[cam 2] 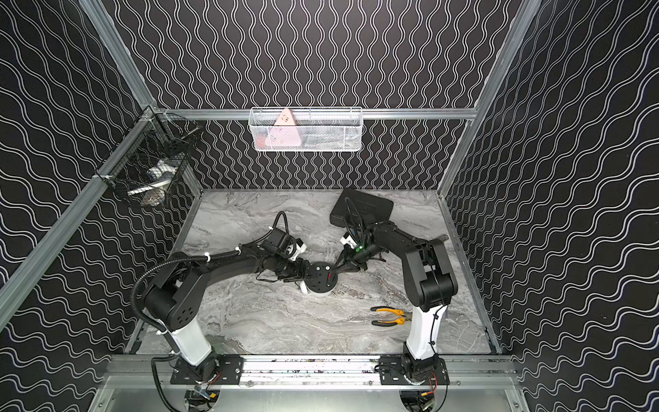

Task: Insert the battery into the alarm
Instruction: Install the cover on the alarm.

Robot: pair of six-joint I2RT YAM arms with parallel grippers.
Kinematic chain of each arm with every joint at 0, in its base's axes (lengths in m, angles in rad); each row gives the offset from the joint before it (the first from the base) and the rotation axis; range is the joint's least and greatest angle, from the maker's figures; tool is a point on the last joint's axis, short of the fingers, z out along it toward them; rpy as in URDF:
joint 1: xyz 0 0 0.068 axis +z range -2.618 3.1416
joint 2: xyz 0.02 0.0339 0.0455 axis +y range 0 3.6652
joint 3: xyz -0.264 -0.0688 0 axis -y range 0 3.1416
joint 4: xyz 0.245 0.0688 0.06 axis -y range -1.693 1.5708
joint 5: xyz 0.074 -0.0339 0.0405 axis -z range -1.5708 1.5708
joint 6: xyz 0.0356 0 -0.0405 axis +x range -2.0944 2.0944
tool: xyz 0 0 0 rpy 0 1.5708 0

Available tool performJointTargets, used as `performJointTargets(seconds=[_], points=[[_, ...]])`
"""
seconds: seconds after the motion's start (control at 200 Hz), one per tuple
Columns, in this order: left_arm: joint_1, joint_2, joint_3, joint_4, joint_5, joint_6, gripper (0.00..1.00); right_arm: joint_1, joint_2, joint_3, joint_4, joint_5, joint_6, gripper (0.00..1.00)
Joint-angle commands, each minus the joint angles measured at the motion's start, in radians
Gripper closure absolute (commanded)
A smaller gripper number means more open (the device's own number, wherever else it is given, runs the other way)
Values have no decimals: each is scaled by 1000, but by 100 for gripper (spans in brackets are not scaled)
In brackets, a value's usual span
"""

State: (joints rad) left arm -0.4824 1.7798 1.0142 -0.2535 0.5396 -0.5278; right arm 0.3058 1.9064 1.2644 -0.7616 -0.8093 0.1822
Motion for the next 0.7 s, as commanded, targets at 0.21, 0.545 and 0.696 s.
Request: performJointTargets(seconds=[0.21,0.545,0.696], points=[[2,8,-15,-91,-118,-1,36,-3,-82,-58,62,38,100,73],[0,4,-34,-59,-105,-32,37,14,-329,-352,411,115,493,81],[0,4,-37,-55,-105,-40,38,33,-338,-375,466,119,555,82]])
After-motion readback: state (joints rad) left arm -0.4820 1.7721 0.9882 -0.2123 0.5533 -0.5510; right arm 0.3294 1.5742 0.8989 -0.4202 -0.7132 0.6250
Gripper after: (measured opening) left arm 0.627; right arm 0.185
